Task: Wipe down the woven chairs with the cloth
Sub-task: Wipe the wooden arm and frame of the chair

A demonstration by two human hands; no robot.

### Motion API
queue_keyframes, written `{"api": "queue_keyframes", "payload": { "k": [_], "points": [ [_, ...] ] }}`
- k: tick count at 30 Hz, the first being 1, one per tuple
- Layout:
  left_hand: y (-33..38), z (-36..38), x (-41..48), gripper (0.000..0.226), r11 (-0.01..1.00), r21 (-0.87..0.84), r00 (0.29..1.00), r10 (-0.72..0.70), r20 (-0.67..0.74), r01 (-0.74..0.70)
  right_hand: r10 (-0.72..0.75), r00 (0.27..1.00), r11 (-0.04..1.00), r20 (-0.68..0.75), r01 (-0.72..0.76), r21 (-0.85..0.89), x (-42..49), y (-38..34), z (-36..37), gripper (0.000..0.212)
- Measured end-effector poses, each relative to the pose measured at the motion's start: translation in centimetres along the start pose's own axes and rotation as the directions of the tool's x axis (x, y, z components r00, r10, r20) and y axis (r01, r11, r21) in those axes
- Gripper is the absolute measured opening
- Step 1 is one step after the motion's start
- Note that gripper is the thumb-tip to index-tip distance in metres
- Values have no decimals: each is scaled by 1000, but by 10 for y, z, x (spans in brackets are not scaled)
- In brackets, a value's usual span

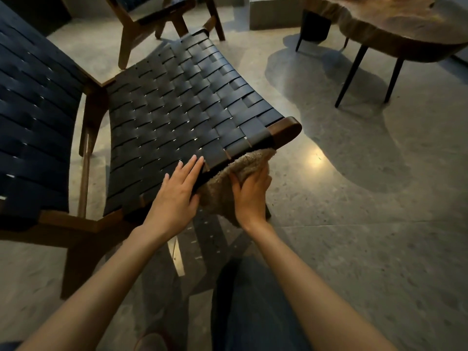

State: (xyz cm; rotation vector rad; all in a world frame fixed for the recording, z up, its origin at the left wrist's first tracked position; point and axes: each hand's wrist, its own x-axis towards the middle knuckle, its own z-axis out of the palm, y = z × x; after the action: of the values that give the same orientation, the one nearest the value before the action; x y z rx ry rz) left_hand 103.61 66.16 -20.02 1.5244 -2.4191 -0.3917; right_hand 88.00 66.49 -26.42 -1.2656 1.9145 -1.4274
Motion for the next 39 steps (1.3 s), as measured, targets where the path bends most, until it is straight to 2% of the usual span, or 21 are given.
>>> {"api": "queue_keyframes", "payload": {
  "k": [4,6,8,11,13,15,18,21,23,25,27,29,32,36,39],
  "points": [
    [-1,-1,-3,73,1000,-10,1000,12,-10,-12,89,991,978,96,-69,-195,-8,21,-3,63],
    [1,-1,-6,71,999,-30,1000,19,-16,-20,95,983,947,160,-39,-320,-6,28,-18,55],
    [2,-3,-9,67,996,-84,1000,11,-29,-13,36,988,929,150,22,-368,-5,23,-37,51],
    [6,-7,-15,55,996,-85,981,12,-194,-29,-187,982,956,20,186,-228,-13,0,-58,53],
    [9,-9,-19,51,991,-112,970,47,-240,-76,-292,956,952,30,293,-84,-18,-18,-65,57],
    [13,-11,-22,59,971,-224,985,47,-164,-84,-296,946,955,134,290,61,-24,-35,-67,53],
    [17,-17,-23,65,905,-424,999,-33,-26,19,-234,923,956,305,161,247,-31,-55,-68,41],
    [20,-18,-25,33,816,-573,996,-84,16,78,-278,880,945,385,179,273,-35,-64,-70,37],
    [20,-22,-28,19,815,-568,992,-124,24,116,-279,878,957,389,220,190,-34,-65,-73,41],
    [20,-24,-36,14,886,-445,987,-160,-29,131,-319,886,931,338,359,-64,-31,-62,-74,51],
    [19,-25,-44,8,927,-341,964,-217,-155,154,-414,863,793,290,498,-349,-27,-62,-72,54],
    [19,-22,-50,5,906,-370,914,-311,-259,204,-481,837,688,261,545,-479,-25,-64,-69,42],
    [18,-8,-47,13,844,-461,820,-456,-346,274,-503,836,676,219,538,-504,-20,-67,-58,27],
    [30,20,-39,42,710,-678,772,-535,-344,190,-425,878,747,221,478,-461,-5,-72,-46,21],
    [38,38,-30,52,643,-730,694,-635,-341,230,-424,870,766,251,492,-414,1,-70,-42,16]
  ]
}}
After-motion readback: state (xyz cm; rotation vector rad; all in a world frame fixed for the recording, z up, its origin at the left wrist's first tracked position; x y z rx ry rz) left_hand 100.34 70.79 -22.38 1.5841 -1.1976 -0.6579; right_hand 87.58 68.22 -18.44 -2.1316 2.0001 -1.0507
